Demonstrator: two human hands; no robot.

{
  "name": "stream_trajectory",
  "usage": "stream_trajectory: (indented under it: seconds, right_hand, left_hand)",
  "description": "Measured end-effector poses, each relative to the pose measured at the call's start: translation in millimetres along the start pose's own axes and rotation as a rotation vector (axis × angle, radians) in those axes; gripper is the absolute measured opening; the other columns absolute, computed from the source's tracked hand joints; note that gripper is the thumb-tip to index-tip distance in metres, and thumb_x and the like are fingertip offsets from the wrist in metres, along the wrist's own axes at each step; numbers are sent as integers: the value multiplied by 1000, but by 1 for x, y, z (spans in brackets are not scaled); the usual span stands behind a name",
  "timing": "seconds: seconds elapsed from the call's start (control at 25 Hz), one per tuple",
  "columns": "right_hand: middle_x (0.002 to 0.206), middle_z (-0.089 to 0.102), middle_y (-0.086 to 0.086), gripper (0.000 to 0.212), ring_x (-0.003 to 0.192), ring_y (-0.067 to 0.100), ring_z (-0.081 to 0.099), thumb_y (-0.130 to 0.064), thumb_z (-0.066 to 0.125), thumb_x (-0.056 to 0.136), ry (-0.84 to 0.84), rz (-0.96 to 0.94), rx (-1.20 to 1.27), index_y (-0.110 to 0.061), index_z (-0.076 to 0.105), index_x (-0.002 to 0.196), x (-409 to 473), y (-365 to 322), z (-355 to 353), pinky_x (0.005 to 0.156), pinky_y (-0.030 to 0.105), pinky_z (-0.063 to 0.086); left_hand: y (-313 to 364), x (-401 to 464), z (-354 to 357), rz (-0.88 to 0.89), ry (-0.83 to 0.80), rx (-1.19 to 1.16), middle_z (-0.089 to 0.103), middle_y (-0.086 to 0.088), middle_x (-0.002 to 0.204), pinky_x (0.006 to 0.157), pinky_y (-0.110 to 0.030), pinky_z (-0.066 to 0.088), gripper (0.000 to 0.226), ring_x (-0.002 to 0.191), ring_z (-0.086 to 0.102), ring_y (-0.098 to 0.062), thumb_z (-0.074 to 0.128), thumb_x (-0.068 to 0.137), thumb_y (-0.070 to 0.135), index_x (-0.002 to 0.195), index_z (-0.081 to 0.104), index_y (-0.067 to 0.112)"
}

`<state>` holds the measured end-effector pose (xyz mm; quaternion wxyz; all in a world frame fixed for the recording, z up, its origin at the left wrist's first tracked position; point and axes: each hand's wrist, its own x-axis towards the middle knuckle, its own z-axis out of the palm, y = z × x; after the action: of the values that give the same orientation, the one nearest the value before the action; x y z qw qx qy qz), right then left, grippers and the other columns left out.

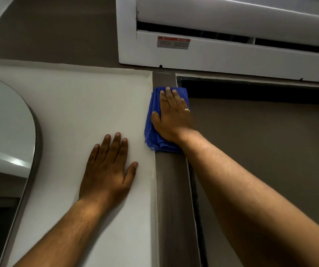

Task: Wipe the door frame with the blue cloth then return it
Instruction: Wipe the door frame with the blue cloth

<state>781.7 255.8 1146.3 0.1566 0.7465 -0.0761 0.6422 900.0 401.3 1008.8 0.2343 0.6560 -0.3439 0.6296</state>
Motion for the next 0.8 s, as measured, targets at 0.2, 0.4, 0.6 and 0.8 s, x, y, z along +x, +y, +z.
stream_trajectory:
  seconds: [0.2,0.4,0.6,0.8]
  right_hand:
    - [162,-5,6,70,147,19,-10,-44,29,94,-12,-40,70,-14,1,150,-65,-6,7,118,37,-8]
    - [161,0,8,71,148,20,-8,-46,29,92,-80,-59,20,-13,5,150,-216,-27,16,120,41,-4]
    - [161,-4,12,71,147,23,-9,-44,30,94,-126,-60,-35,-11,0,150,-198,-24,8,121,43,-3]
    - [161,-1,13,69,148,24,-5,-43,26,94,-92,-13,-37,-11,1,150,-182,-23,15,121,44,0]
  left_hand:
    - [0,-13,2,-40,-13,38,-11,2,161,119,-35,-7,70,147,-15,-15,10,91,57,149,-10,23]
    - [15,-61,-3,-71,-55,16,0,-9,161,120,-41,0,69,148,-3,-26,19,92,48,151,5,14]
    - [29,-129,1,-57,-100,34,8,-14,160,120,-43,4,68,148,5,-31,27,93,44,151,13,10]
    - [25,-154,4,-67,-113,67,9,-15,160,120,-44,5,68,148,6,-32,28,94,44,151,14,10]
